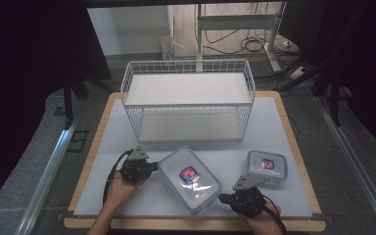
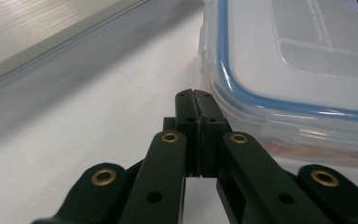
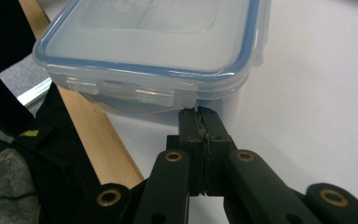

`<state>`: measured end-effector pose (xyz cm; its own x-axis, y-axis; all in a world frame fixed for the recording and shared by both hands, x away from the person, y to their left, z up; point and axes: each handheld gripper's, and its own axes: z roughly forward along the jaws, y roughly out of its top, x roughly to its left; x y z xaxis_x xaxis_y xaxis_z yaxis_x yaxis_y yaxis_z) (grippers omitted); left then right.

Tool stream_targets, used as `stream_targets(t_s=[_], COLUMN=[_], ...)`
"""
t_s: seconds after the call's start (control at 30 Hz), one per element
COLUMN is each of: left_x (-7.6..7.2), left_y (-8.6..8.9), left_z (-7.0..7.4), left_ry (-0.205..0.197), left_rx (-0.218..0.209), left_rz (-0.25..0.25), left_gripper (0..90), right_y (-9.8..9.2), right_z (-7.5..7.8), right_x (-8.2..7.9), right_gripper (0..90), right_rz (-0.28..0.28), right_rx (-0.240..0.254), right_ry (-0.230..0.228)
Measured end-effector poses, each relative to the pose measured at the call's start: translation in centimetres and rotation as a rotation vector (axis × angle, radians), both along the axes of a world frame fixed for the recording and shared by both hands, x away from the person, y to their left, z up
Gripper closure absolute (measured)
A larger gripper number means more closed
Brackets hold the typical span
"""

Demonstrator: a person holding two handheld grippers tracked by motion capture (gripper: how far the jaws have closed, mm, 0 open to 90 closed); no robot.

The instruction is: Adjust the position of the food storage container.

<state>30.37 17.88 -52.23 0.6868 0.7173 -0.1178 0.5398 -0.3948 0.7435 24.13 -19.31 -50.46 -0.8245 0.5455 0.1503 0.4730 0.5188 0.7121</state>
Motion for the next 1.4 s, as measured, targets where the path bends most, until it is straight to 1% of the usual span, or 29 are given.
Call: stream_targets(t_s=[0.07,0.13,0.2,0.27,0.37,0.4,0.43,0.47,0.5,0.53,0.63,0.67,0.73,0.8,0.83,0.87,0.93,0.97,1.0,1.03,1.07,1.1,1.17,1.2,1.23,1.33,1.37,1.4], left_x=[-0.1,-0.3,-0.6,-1.2,-1.9,-1.9,-2.3,-2.4,-2.9,-2.9,-3.6,-3.9,-4.3,-4.5,-4.7,-4.7,-4.7,-4.8,-4.8,-4.9,-5.0,-5.0,-5.3,-5.4,-5.7,-6.0,-6.2,-6.2], left_y=[0.0,-0.1,0.0,0.0,0.0,0.0,0.0,0.1,0.1,0.1,0.2,0.3,0.4,0.3,0.3,0.2,0.2,0.2,0.2,0.2,0.1,0.1,0.1,0.0,0.0,-0.1,-0.3,-0.3], left_z=[0.1,0.1,0.1,0.2,0.2,0.2,0.3,0.3,0.4,0.4,0.5,0.5,0.5,0.5,0.5,0.5,0.5,0.6,0.6,0.6,0.6,0.6,0.6,0.6,0.6,0.7,0.6,0.6], left_ry=[0.002,0.001,0.005,0.013,0.023,0.023,0.028,0.028,0.038,0.038,0.047,0.056,0.064,0.067,0.075,0.077,0.079,0.082,0.083,0.084,0.084,0.084,0.089,0.090,0.089,0.089,0.086,0.086], left_rx=[0.004,0.010,0.004,-0.002,-0.009,-0.009,-0.009,-0.006,-0.005,-0.005,-0.004,-0.010,-0.016,-0.016,-0.023,-0.024,-0.027,-0.035,-0.035,-0.035,-0.035,-0.035,-0.039,-0.041,-0.039,-0.036,-0.035,-0.035], left_rz=[0.006,0.011,0.011,0.011,0.003,0.003,0.000,-0.005,-0.006,-0.006,-0.007,-0.001,0.006,0.007,-0.003,-0.009,-0.013,-0.023,-0.025,-0.026,-0.026,-0.026,-0.027,-0.025,-0.022,-0.030,-0.032,-0.032], left_gripper=[90.0,90.0,90.0,90.0,90.0,90.0,90.0,90.0,90.0,90.0,90.0,90.0,90.0,90.0,90.0,90.0,89.9,89.9,89.9,89.9,89.9,89.9,89.9,89.9,89.9,89.9,89.9,89.9], right_y=[-0.1,-0.1,-0.2,-0.5,-0.7,-0.7,-0.8,-0.8,-0.8,-0.8,-0.4,0.0,0.4,0.6,0.8,0.8,0.7,0.6,0.5,0.3,0.1,0.1,-0.2,-0.1,0.1,0.1,0.1,0.1], right_z=[0.0,0.0,0.0,0.0,0.0,0.0,-0.1,-0.1,-0.1,-0.1,-0.1,0.0,0.0,0.0,-0.2,-0.2,-0.2,0.0,0.1,0.2,0.4,0.4,0.7,0.7,0.7,0.7,0.6,0.6], right_x=[0.1,0.5,0.7,1.4,2.1,2.1,3.0,3.0,3.7,3.7,4.8,5.4,6.0,6.3,7.0,7.2,7.2,7.0,6.8,6.5,6.2,6.2,5.6,5.3,5.3,5.7,6.3,6.3], right_gripper=[89.2,89.3,89.3,89.3,89.4,89.4,89.5,89.5,89.5,89.5,89.6,89.6,89.6,89.6,89.6,89.6,89.5,89.4,89.4,89.3,89.0,89.0,88.6,88.8,89.3,89.4,89.5,89.5], right_rz=[-0.005,-0.029,-0.037,-0.066,-0.087,-0.087,-0.110,-0.110,-0.127,-0.127,-0.150,-0.158,-0.163,-0.165,-0.169,-0.171,-0.176,-0.177,-0.182,-0.179,-0.180,-0.180,-0.172,-0.165,-0.173,-0.179,-0.192,-0.192], right_rx=[0.003,-0.008,-0.011,-0.017,-0.033,-0.033,-0.031,-0.031,-0.032,-0.032,-0.052,-0.064,-0.075,-0.081,-0.090,-0.095,-0.096,-0.100,-0.102,-0.097,-0.083,-0.083,-0.050,-0.069,-0.079,-0.078,-0.075,-0.075], right_ry=[0.003,-0.004,-0.006,-0.008,-0.018,-0.018,-0.013,-0.013,-0.008,-0.008,-0.018,-0.028,-0.038,-0.038,-0.038,-0.039,-0.035,-0.044,-0.040,-0.045,-0.035,-0.035,-0.023,-0.032,-0.040,-0.044,-0.045,-0.045])
